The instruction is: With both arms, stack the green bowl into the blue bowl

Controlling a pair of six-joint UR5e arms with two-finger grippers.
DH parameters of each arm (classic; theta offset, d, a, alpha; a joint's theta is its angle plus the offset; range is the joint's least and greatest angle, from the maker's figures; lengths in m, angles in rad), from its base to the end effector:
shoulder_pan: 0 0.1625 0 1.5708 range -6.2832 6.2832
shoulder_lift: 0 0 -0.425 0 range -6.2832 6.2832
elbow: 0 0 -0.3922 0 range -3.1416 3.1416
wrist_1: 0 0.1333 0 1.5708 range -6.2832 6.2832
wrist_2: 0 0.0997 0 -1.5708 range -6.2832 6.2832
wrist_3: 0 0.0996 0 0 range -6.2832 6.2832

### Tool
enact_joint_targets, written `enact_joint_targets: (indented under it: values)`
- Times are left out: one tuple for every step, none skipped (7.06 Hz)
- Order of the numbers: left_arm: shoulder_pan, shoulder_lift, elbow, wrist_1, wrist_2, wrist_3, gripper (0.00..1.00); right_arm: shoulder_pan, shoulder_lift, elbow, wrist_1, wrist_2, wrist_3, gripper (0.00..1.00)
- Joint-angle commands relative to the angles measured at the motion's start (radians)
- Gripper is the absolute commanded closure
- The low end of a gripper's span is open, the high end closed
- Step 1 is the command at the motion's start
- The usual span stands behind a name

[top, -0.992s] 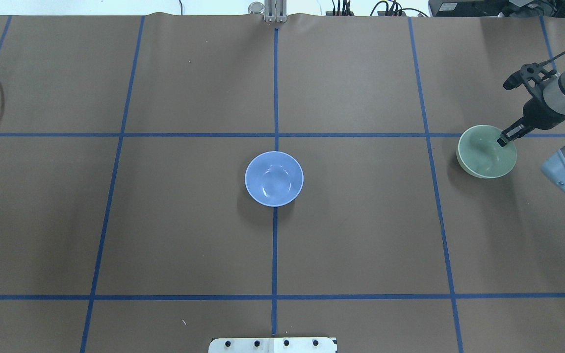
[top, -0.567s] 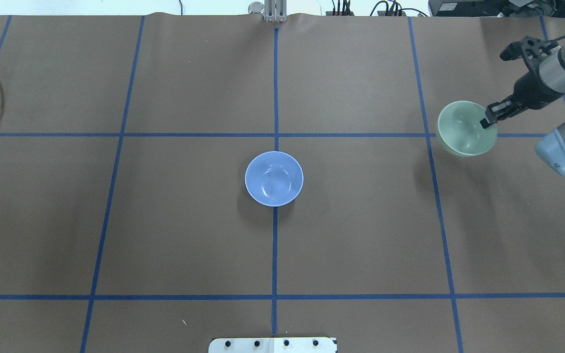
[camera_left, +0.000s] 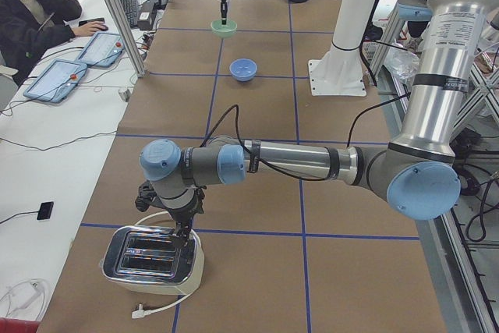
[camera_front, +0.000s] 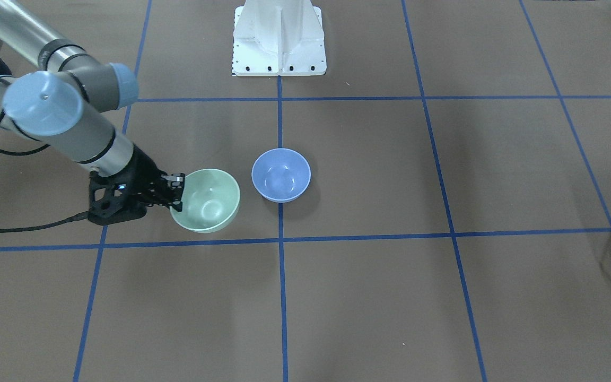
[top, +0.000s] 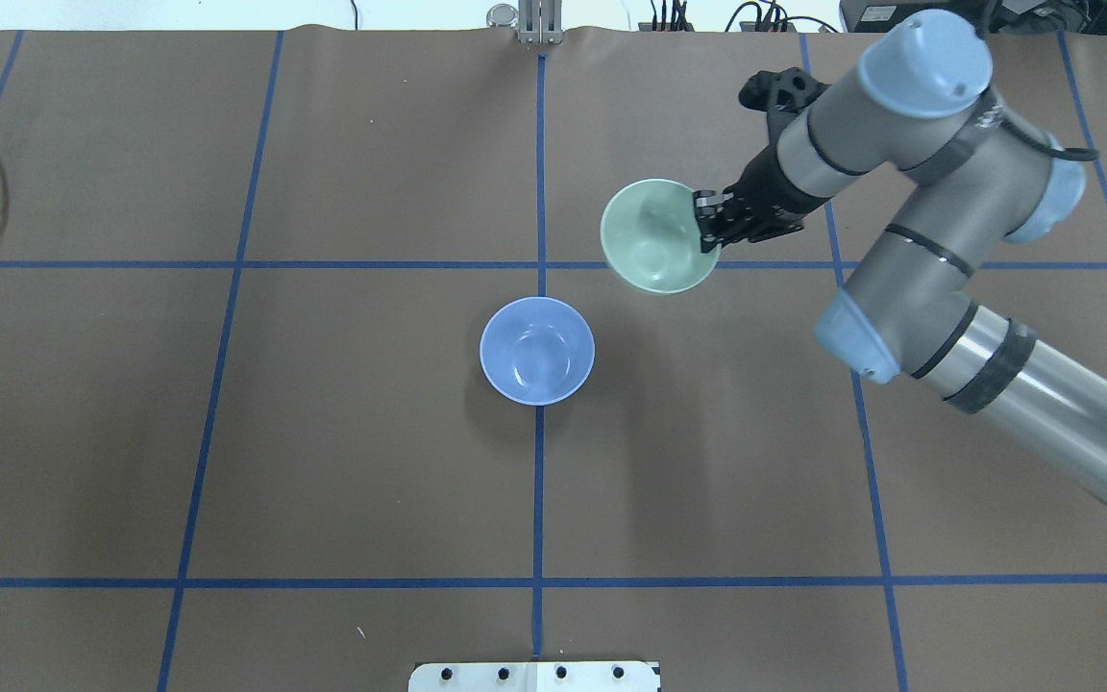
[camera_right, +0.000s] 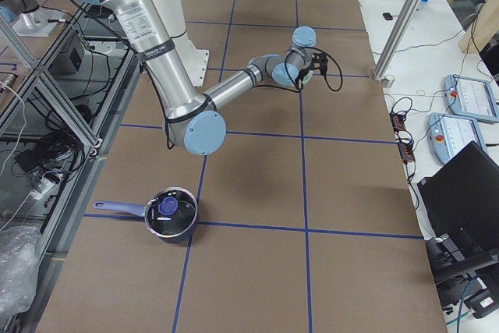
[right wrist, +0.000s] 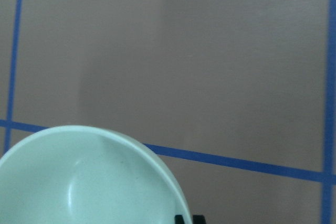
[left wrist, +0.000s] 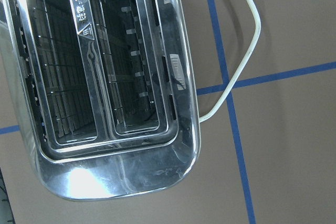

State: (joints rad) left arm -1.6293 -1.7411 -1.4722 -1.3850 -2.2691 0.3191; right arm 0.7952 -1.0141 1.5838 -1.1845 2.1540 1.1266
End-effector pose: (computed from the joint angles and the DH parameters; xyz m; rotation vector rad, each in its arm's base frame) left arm -0.1015 -0.5486 0.6404 0.0235 0.7070 0.2098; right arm -0.4203 -0.5406 0.2783 0.1009 -1.0638 0.0383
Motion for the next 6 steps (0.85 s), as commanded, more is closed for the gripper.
enact_joint_targets:
  values:
    - [0.000,0.002,0.004,0.000,-0.006,-0.002,0.01,-0.146,0.087,0.013,-0.041,-0.161,0.189,1.00]
    - [0.000,0.002,0.004,0.000,-0.006,-0.002,0.01,-0.184,0.121,0.016,-0.122,-0.195,0.193,1.00]
    - [0.000,0.002,0.007,0.000,-0.006,-0.002,0.01,-0.207,0.126,0.019,-0.141,-0.213,0.196,1.00]
    - [0.000,0.002,0.007,0.000,-0.006,-0.002,0.01,-0.218,0.123,0.015,-0.144,-0.224,0.196,1.00]
    - [0.000,0.002,0.007,0.000,-0.006,-0.002,0.01,-0.226,0.120,0.010,-0.144,-0.226,0.196,1.00]
    - [0.000,0.002,0.007,0.000,-0.006,-0.002,0.01,-0.232,0.118,0.005,-0.144,-0.226,0.196,1.00]
